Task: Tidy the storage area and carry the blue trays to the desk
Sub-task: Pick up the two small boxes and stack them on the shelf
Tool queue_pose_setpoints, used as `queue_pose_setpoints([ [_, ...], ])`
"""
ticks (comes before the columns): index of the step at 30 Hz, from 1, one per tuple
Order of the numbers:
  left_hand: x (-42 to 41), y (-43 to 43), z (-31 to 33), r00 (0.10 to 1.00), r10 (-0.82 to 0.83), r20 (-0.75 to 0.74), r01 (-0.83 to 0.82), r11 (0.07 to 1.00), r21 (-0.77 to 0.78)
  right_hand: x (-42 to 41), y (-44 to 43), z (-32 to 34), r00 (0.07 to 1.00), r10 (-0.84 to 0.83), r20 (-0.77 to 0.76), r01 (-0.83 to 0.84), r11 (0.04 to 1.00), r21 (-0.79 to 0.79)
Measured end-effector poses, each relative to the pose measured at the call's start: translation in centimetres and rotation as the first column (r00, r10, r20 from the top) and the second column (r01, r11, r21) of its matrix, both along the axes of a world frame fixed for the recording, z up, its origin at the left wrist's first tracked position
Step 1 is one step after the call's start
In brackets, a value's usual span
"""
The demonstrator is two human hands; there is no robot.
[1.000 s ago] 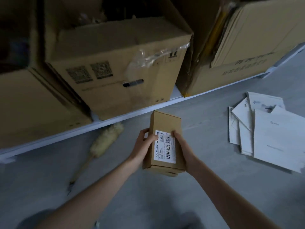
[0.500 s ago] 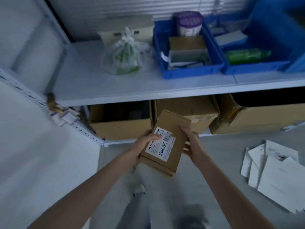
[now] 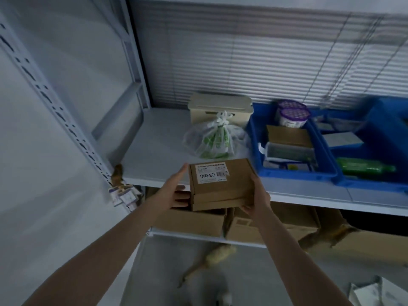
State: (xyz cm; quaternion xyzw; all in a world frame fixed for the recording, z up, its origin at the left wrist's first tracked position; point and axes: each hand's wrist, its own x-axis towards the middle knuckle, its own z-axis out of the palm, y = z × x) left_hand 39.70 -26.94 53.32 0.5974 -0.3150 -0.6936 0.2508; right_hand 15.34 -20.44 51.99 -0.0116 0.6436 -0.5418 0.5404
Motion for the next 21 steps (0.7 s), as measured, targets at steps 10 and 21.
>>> queue_pose_setpoints([
  [10, -6.5, -5.7, -1.2, 0.996, 0.084, 0.042, -0.068, 0.951, -0.301, -2.3, -7.4, -3.0, 0.968, 0.194, -0.158, -0.196, 0.981, 0.002],
  [21, -8.3, -9.7, -5.2, 0.977, 0.072, 0.202, 0.007, 0.931, -0.366, -3.5, -10.7, -6.1, 0.658, 0.41, -0.632, -0.384, 0.904, 0.186],
])
